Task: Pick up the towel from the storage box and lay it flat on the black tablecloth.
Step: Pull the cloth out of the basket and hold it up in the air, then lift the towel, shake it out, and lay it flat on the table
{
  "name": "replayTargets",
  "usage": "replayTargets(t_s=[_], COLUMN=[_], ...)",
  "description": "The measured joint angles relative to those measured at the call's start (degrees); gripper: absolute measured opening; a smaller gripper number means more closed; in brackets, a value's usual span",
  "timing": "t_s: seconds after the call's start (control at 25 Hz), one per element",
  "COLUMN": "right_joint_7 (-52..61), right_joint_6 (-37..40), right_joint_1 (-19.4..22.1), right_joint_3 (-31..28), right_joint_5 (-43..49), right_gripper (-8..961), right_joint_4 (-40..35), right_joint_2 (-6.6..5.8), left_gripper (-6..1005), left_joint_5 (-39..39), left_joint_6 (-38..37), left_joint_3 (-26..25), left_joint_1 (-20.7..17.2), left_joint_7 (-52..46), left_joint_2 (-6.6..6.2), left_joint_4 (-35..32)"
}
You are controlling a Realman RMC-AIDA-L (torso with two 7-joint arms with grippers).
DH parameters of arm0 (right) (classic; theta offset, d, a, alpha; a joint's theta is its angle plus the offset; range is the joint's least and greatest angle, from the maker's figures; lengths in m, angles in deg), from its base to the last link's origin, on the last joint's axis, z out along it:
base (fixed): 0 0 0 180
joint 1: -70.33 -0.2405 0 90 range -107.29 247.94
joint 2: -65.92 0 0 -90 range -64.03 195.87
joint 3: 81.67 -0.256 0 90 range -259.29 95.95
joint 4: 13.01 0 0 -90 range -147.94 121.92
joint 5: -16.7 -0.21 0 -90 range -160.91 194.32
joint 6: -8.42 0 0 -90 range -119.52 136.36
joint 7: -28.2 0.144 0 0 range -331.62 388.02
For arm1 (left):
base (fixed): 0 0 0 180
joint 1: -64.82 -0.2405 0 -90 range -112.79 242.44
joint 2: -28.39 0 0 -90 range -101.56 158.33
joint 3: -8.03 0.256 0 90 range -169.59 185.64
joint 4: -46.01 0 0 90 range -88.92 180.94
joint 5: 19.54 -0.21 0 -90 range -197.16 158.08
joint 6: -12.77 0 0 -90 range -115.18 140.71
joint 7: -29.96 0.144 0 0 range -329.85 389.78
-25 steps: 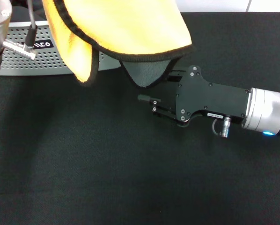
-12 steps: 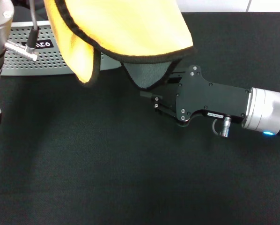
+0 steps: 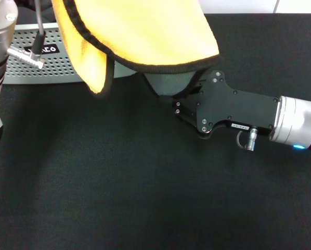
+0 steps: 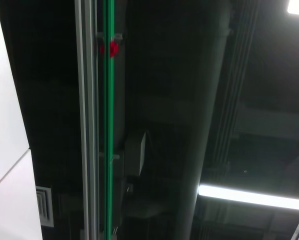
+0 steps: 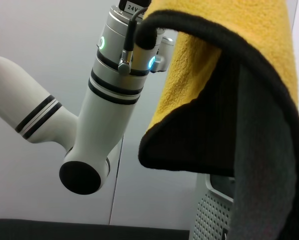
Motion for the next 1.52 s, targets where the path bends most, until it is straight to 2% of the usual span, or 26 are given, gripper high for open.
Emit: replayTargets(t_s=[0.12, 0.32, 0.4, 0.56, 0.68, 0.84, 0.96, 1.04, 1.16, 1.36, 1.52], right_joint_7=[0.1, 0.1, 0.1, 1.5, 3.7, 6.1, 10.3, 13.7, 18.3, 25.0, 30.4], right_joint_6=[0.0, 0.1, 1.0, 3.1, 4.7, 6.6, 9.1, 11.3, 12.8, 13.0, 13.0], right_joint_1=[0.0, 0.1, 0.2, 0.4, 1.2, 5.2, 8.3, 10.3, 11.8, 12.7, 13.5], right_joint_3=[0.0, -0.1, 0.0, 0.0, -0.2, -2.2, -5.8, -6.9, -8.4, -11.9, -13.9], right_joint_5=[-0.6, -1.3, -1.3, -1.1, -0.6, 3.3, 11.0, 15.6, 19.8, 25.8, 31.2], right_gripper=[232, 76, 54, 9, 9, 10, 10, 11, 11, 12, 12], right_joint_4=[0.1, 0.4, 0.2, -1.3, -4.8, -12.9, -21.7, -28.2, -35.0, -42.5, -49.3], right_joint_2=[0.00, 0.00, 0.00, -0.18, -1.26, -2.36, -1.75, -1.56, -1.72, -1.84, -1.89], left_gripper=[44, 45, 45, 46, 46, 47, 47, 121, 233, 249, 277], left_joint_5=[0.0, 0.0, 0.1, 3.0, 6.7, 7.6, 7.6, 7.3, 6.7, 7.3, 7.9], left_joint_6=[0.0, 0.0, 0.0, 0.0, 0.1, 0.2, 0.6, 1.4, 3.6, 6.5, 9.4], left_joint_3=[0.0, 0.0, 0.0, -0.2, -0.4, -0.4, -0.3, -0.2, -0.1, -0.3, -0.4], left_joint_1=[0.0, -0.6, -1.1, -3.6, -6.7, -9.9, -12.0, -13.5, -15.5, -17.6, -19.3], left_joint_7=[0.0, 0.0, 0.0, 0.1, 1.2, 6.5, 9.4, 11.4, 15.3, 17.1, 17.5], left_joint_2=[0.00, 0.00, -0.01, -0.30, -0.56, -0.67, -0.68, -0.71, -0.78, -0.89, -1.45], left_joint_4=[0.0, 0.1, 0.2, 3.7, 8.6, 14.3, 17.6, 19.1, 20.7, 21.7, 21.8])
